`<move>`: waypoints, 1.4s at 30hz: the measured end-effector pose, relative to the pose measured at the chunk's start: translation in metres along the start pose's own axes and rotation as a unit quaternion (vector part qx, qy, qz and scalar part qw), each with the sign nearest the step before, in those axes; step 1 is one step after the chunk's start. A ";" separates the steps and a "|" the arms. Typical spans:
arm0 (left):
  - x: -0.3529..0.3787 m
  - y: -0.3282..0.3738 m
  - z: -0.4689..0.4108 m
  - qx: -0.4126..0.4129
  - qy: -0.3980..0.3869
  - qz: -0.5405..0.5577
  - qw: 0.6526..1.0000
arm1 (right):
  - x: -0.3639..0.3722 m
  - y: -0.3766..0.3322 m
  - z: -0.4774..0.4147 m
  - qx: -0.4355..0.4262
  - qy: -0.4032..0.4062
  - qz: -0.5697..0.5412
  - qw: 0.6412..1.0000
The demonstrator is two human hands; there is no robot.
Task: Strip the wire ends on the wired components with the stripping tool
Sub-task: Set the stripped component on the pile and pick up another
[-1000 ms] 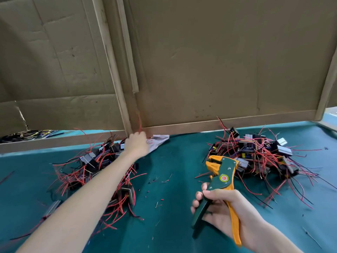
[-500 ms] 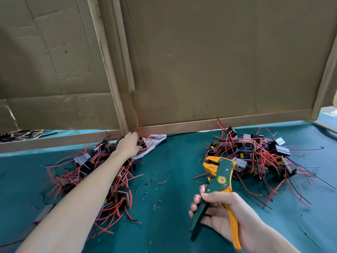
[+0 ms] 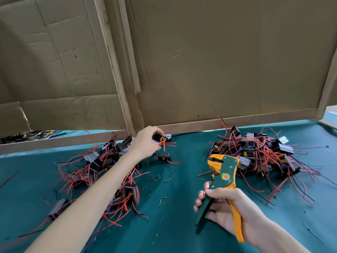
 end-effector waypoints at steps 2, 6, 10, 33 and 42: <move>-0.003 0.008 0.013 0.002 -0.027 0.013 1.000 | 0.001 -0.001 0.001 -0.004 0.002 -0.005 1.000; -0.004 0.024 0.044 -0.015 -0.068 0.168 0.983 | -0.001 -0.001 -0.002 -0.011 0.007 -0.001 1.000; -0.009 0.037 0.062 0.023 -0.004 0.260 0.965 | -0.002 -0.002 -0.003 -0.013 0.014 -0.006 1.000; 0.048 0.026 0.102 -0.025 0.012 0.365 0.931 | 0.002 0.000 0.002 -0.023 0.005 0.021 1.000; 0.048 0.033 0.103 -0.047 0.006 0.431 0.901 | 0.007 0.001 0.006 -0.017 -0.004 0.034 0.999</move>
Point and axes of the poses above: each hand's wrist, its own z-axis away from the middle knuckle, its own x-axis out of the palm, y = z × x, the point moved 3 cm from there along -z, towards the middle knuckle, and after that the axes turned 2 degrees about -x, right-handed, at the moved point
